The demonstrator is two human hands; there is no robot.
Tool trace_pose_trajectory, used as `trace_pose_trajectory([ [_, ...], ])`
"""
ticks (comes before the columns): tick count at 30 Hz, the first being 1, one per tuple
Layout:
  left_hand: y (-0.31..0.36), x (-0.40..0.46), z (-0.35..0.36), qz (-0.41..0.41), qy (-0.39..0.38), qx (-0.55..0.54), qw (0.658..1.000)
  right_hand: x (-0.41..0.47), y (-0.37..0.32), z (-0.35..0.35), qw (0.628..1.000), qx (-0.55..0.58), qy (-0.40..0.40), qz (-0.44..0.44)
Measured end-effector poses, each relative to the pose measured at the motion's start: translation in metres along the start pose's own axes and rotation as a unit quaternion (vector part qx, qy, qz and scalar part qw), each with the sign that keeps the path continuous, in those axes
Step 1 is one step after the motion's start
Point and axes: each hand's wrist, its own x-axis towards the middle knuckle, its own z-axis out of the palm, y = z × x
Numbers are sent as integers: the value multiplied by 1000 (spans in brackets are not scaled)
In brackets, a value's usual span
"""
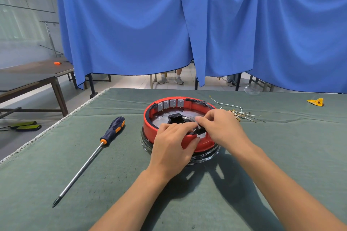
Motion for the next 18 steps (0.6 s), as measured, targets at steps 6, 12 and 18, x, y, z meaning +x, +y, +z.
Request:
trace_pose_trajectory([
  [6, 0, 0, 1, 9, 6, 5, 1000, 4, 5, -2, 1000, 13, -10, -26],
  [12, 0, 1, 2, 9, 11, 3, 1000, 11, 11, -12, 995, 25, -91, -25],
  [18, 1, 1, 1, 1, 13, -6, 1000, 9, 15, -16, 993, 45, -109, -31],
])
